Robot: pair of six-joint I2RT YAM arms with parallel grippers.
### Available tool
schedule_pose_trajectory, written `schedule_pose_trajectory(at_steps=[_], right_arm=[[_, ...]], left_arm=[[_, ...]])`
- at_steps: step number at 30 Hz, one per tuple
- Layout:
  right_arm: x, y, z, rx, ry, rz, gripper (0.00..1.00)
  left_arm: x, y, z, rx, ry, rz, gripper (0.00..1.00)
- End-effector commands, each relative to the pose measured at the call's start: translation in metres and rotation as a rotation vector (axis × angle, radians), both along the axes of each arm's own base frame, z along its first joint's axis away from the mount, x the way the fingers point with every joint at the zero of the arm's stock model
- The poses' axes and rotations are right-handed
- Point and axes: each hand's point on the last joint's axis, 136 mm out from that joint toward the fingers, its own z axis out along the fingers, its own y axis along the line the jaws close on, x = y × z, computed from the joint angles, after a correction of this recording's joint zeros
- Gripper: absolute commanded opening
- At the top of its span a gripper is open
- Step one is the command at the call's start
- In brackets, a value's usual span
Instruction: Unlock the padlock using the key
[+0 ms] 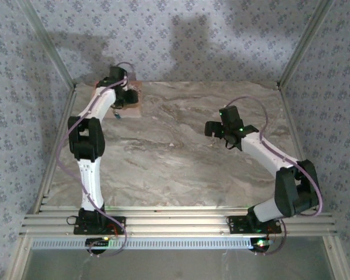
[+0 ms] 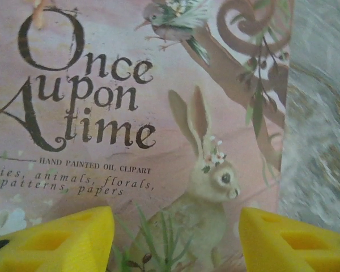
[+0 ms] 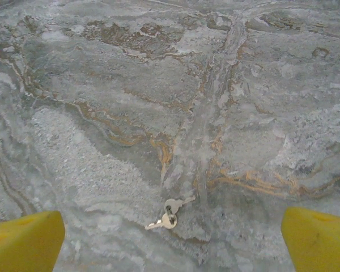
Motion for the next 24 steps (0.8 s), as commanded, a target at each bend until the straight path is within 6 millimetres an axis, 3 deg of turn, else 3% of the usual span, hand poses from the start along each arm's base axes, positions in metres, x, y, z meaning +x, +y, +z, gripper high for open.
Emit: schedule_pose_trajectory(at_steps=[1,4,8,10,13,16,19,23,24], right_arm=[[-0.022,-0.011,0.004,0.0,0.013,-0.058,1.0],[-0.039,-0.017,0.005,0.032,0.012,-0.093,1.0],[-0.065,-0.023,-0.003,0.079,0.034,-0.132,1.0],[-0.078,-0.026,-0.008,0.101,0.047,-0.151,1.0],[-0.093,-0.028,-0.013,0.142,0.061,-0.184,1.0],[-0.102,-0.024,-0.015,0.175,0.068,-0.17,0.97],[-0.103,-0.018,-0.013,0.189,0.07,-0.145,0.96],[-0.087,-0.003,-0.005,0.181,0.068,-0.077,0.96],[-0.08,0.002,-0.005,0.181,0.078,-0.07,0.96]], left_arm=[[-0.059,-0.045,-0.047,-0.078,0.203,-0.053,0.61],[-0.088,-0.084,-0.052,-0.092,0.229,-0.096,0.61],[-0.113,-0.15,-0.046,-0.104,0.208,-0.211,0.62],[-0.127,-0.182,-0.036,-0.094,0.193,-0.299,0.62],[-0.144,-0.203,-0.011,-0.045,0.147,-0.391,0.63],[-0.155,-0.196,0.019,-0.019,0.069,-0.402,0.64],[-0.168,-0.167,0.041,0.008,-0.014,-0.356,0.66],[-0.199,-0.116,0.045,0.014,-0.059,-0.258,0.67],[-0.211,-0.101,0.038,0.009,-0.05,-0.228,0.67]])
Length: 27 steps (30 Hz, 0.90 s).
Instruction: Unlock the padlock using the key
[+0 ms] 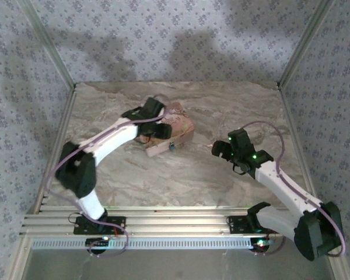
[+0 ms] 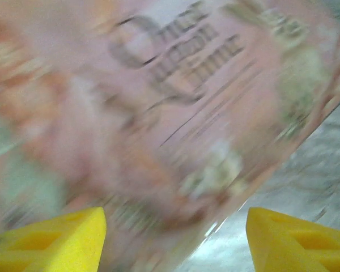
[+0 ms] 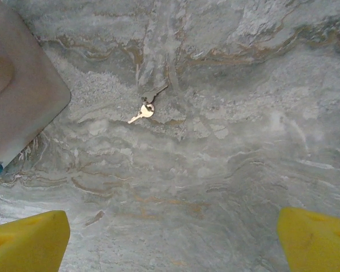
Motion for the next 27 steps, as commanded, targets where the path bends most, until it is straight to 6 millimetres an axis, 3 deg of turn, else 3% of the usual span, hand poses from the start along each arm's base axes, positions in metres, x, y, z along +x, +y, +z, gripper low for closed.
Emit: schedule_pose_trajectory(at_steps=[1,4,7,10,11,14,16,20,27], right_arm=[[0.022,0.021,0.011,0.001,-0.007,0.083,0.97],[0.043,0.04,0.008,-0.03,0.05,0.153,0.98],[0.067,0.06,0.008,-0.059,0.078,0.216,0.99],[0.089,0.079,0.007,-0.057,0.088,0.263,1.0],[0.102,0.087,0.016,-0.044,0.067,0.274,1.0],[0.125,0.11,0.014,-0.003,0.087,0.317,0.98],[0.138,0.127,0.009,0.029,0.102,0.351,0.88],[0.154,0.149,-0.008,0.062,0.122,0.373,0.78],[0.154,0.164,-0.021,0.102,0.169,0.409,0.63]], left_arm=[[-0.02,0.047,0.004,-0.006,-0.047,0.121,0.68],[-0.052,0.08,-0.02,-0.015,-0.001,0.197,0.69],[-0.081,0.101,-0.041,-0.018,0.045,0.235,0.69],[-0.104,0.108,-0.057,-0.038,0.082,0.239,0.69],[-0.109,0.108,-0.061,-0.05,0.089,0.235,0.69],[-0.118,0.109,-0.069,-0.086,0.099,0.25,0.7],[-0.117,0.107,-0.07,-0.114,0.093,0.266,0.7],[-0.106,0.093,-0.066,-0.187,0.081,0.27,0.7],[-0.075,0.061,-0.057,-0.315,0.1,0.241,0.7]])
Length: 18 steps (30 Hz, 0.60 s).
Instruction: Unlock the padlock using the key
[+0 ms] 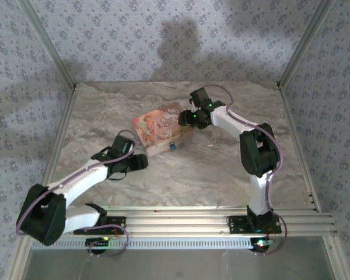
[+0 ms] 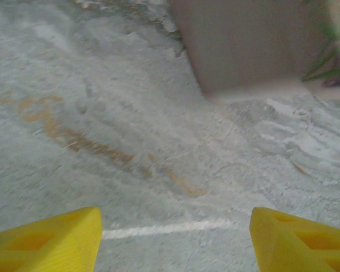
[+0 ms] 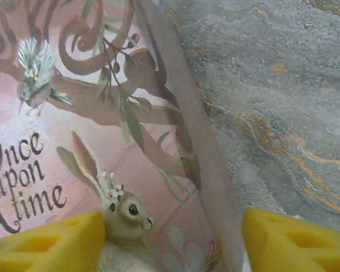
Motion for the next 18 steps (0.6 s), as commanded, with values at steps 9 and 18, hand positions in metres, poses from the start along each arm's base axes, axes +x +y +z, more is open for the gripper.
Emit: schedule_pose_trajectory(at_steps=[9,18], right_arm=[[-0.048,0.016,-0.035,0.055,0.145,0.064,0.56],[-0.066,0.041,-0.042,0.017,0.14,0.095,0.54]], left_arm=[[0.071,-0.009,0.018,-0.173,-0.028,0.064,0.68],[0.111,-0.004,0.007,-0.22,0.01,0.05,0.66]])
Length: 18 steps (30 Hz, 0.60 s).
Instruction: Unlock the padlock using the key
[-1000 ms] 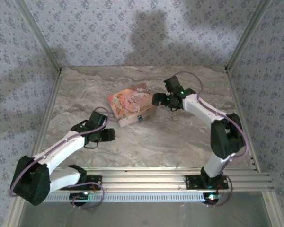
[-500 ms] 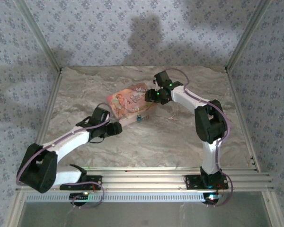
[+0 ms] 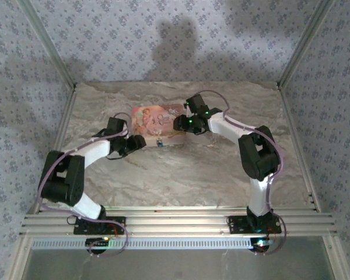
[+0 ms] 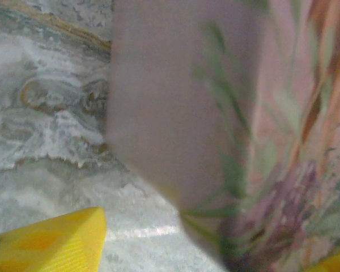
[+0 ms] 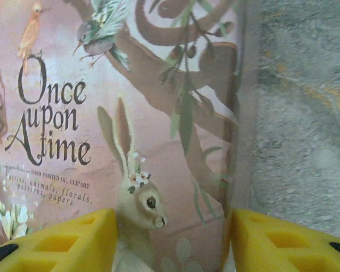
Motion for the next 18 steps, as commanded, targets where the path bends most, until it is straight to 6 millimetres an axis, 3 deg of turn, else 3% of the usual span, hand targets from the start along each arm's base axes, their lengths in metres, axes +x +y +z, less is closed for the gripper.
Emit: schedule_pose_trajectory(at_steps=[1,6,13,18], right_arm=[[-0.039,0.007,-0.037,-0.084,0.133,0.052,0.54],[-0.039,-0.009,-0.04,-0.14,0.159,0.019,0.56],[-0.026,-0.033,-0.034,-0.148,0.156,-0.033,0.57],[-0.022,-0.039,-0.025,-0.153,0.146,-0.046,0.58]], left_arm=[[0.026,-0.013,0.016,-0.049,-0.064,-0.052,0.65],[0.027,-0.017,0.015,-0.057,-0.046,-0.058,0.64],[0.01,-0.014,0.013,-0.031,-0.04,-0.065,0.65],[0.001,0.005,0.024,0.05,-0.067,-0.032,0.65]])
